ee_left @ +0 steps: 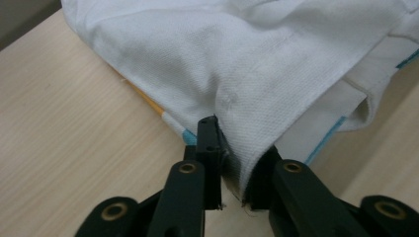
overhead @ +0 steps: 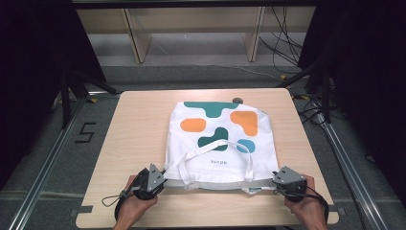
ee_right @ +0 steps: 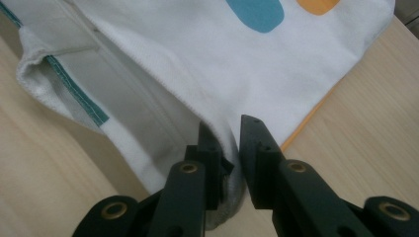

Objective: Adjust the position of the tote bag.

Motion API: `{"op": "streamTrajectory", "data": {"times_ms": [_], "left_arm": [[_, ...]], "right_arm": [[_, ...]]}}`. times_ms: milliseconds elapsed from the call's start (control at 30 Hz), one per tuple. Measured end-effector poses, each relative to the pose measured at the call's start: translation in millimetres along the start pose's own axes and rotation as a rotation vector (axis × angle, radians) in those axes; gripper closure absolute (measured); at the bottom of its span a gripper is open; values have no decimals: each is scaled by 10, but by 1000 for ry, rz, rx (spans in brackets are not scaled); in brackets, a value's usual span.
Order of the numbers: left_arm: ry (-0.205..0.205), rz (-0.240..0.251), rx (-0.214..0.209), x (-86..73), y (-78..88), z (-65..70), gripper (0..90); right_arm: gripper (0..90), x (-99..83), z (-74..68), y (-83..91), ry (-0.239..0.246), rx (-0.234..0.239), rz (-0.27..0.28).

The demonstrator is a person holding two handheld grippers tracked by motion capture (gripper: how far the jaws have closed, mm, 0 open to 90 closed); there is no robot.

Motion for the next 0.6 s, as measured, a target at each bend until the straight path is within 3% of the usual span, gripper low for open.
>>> {"op": "streamTrajectory", "data": {"times_ms": [67, 133, 233, 300, 433, 467, 533, 600], "left_arm": [[22, -5, 5, -32, 15, 22, 716], [11, -8, 17, -34, -4, 14, 609], [-3, -11, 41, 8, -59, -2, 500], [-5, -5, 56, 63, -103, 2, 476], [-29, -14, 41, 123, -202, 35, 423], [-43, 4, 42, 162, -233, 36, 412], [-78, 5, 33, 186, -259, 11, 426], [-69, 12, 6, 194, -285, 0, 487]], "right_arm": [[760, -12, -32, 13, 0, 15, 6], [714, -28, -46, -20, -23, 15, 2], [667, -36, -71, -82, 2, 26, -11], [643, -31, -81, -103, 11, 21, -14], [624, -14, -57, -162, 19, 3, -19], [623, -9, -52, -176, 19, 3, -20], [640, 17, -42, -221, 14, 5, -21], [665, 40, -34, -243, 20, 10, -16]]}}
Point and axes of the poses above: each handheld gripper's, and its own axes: y roughly backward along the jaws, x roughly out of its top, z roughly to its right, the point moved 10 cm from there along -y, roughly forward along the jaws, and after that the axes turned 8 degrees about -y, right-handed, at the moved point
